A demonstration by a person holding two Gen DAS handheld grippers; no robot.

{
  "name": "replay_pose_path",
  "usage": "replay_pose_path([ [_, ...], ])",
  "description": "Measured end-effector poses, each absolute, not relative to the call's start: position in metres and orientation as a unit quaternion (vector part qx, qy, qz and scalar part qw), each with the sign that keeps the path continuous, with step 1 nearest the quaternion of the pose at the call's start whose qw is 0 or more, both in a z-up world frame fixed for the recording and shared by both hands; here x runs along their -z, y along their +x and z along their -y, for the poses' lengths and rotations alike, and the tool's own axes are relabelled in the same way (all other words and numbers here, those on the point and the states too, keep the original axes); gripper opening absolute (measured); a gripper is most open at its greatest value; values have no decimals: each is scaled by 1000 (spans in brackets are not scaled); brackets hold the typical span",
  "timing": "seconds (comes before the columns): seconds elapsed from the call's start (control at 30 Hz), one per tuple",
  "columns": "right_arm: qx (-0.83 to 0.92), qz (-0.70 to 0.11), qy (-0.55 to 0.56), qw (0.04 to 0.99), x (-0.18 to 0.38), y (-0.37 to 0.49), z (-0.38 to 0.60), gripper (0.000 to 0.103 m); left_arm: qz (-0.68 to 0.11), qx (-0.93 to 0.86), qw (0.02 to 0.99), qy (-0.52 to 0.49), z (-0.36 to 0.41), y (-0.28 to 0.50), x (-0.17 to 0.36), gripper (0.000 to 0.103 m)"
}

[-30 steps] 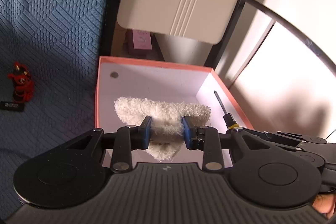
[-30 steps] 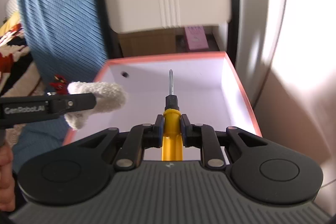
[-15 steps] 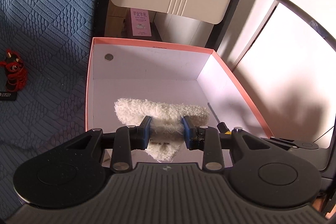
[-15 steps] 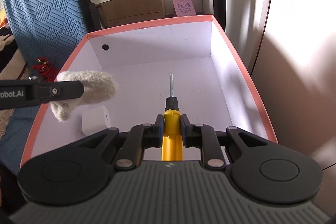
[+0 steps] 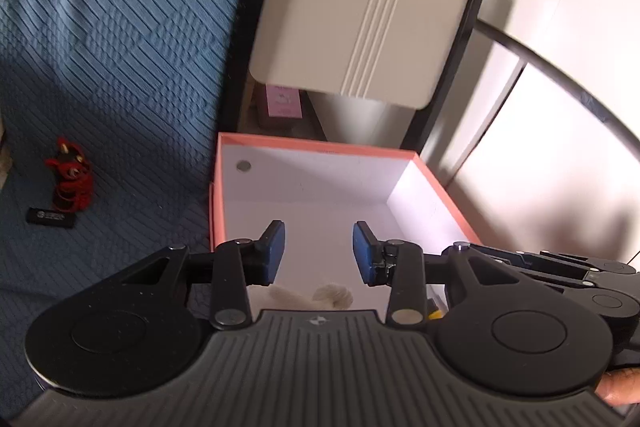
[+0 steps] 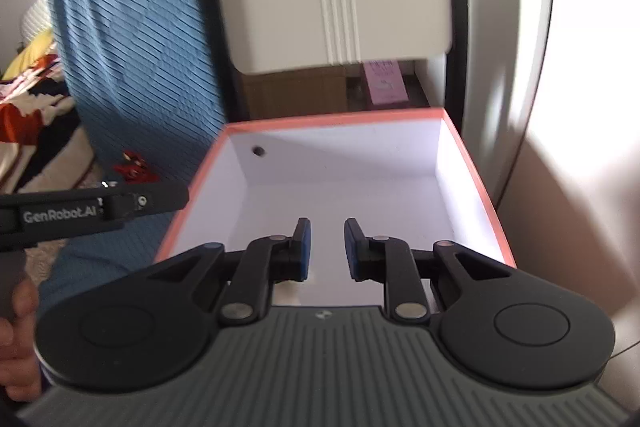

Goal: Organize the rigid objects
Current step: 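Lower both objects into the box and open both grippers, then withdraw both tools from the box back toward the cushion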

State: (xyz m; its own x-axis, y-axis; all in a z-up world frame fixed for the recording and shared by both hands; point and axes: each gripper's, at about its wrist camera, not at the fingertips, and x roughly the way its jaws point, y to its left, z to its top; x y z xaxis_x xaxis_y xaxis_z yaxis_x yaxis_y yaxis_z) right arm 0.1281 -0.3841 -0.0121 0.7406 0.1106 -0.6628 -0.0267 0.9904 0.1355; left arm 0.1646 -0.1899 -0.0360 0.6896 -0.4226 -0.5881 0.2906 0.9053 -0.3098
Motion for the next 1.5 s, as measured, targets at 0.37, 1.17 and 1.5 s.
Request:
replay_pose_path([
  [0.37, -84, -319, 49, 943, -21, 113, 331, 23, -293, 179, 932, -118, 130, 142, -3, 44],
  [1.17, -147, -327, 33, 933, -6, 93, 245, 23, -283, 128, 941, -138, 40, 105, 16, 44],
  [1.5, -165, -336, 12, 927, 7, 93, 209, 23, -281, 116, 941, -148, 16, 100, 30, 44],
])
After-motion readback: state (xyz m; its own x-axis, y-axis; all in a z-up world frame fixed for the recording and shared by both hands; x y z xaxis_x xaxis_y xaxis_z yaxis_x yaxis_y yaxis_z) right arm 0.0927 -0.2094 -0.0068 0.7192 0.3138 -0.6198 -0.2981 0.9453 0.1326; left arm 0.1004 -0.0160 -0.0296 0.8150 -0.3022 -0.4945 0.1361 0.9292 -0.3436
